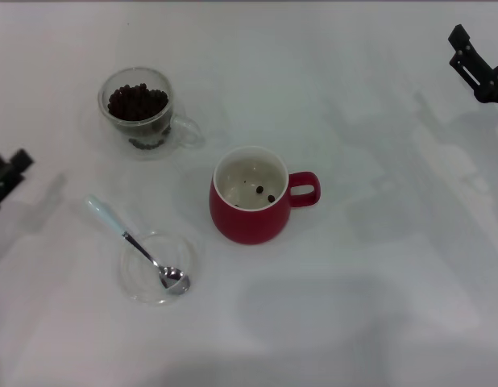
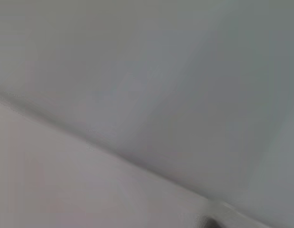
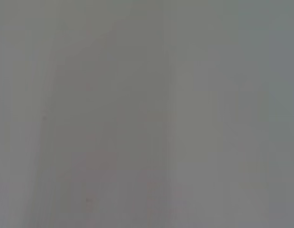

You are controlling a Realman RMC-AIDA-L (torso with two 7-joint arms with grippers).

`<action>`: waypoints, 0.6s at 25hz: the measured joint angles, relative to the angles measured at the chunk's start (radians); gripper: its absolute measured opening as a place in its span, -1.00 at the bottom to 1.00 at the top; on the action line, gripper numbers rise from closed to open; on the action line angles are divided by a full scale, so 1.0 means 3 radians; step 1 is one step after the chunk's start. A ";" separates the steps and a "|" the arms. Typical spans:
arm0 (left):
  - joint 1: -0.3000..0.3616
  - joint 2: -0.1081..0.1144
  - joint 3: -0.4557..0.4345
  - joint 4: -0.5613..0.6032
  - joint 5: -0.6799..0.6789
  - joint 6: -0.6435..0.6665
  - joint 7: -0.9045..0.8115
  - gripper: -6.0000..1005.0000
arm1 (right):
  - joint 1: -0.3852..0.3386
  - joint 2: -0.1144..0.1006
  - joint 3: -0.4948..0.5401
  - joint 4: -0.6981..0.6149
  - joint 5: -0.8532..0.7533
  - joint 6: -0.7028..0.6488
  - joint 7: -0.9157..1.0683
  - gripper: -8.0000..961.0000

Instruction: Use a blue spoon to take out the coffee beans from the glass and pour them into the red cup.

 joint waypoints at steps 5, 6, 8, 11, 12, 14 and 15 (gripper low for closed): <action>0.0192 -0.0013 -0.0007 0.0305 -0.0702 -0.0247 0.1212 0.32 | -0.0002 0.0000 0.0004 0.0003 0.0004 0.0008 0.0000 0.82; 0.0283 -0.0015 -0.0009 0.0548 -0.1155 -0.0365 0.1883 0.38 | -0.0003 0.0000 0.0005 0.0005 0.0004 0.0012 -0.0001 0.82; 0.0342 -0.0017 -0.0010 0.0755 -0.1515 -0.0420 0.2387 0.46 | -0.0006 0.0000 0.0005 0.0008 0.0005 0.0020 -0.0008 0.82; 0.0375 -0.0024 -0.0009 0.1020 -0.1913 -0.0442 0.3015 0.57 | -0.0008 0.0000 0.0005 0.0008 0.0005 0.0024 -0.0019 0.82; 0.0367 -0.0024 -0.0010 0.1044 -0.1944 -0.0442 0.3072 0.61 | -0.0011 0.0001 0.0005 0.0009 0.0005 0.0025 -0.0022 0.82; 0.0357 -0.0025 -0.0006 0.1062 -0.1957 -0.0446 0.3113 0.69 | -0.0014 0.0003 0.0005 0.0009 0.0005 0.0027 -0.0024 0.82; 0.0326 -0.0025 -0.0003 0.1071 -0.1957 -0.0465 0.3129 0.72 | -0.0014 0.0003 0.0005 0.0009 0.0005 0.0034 -0.0025 0.82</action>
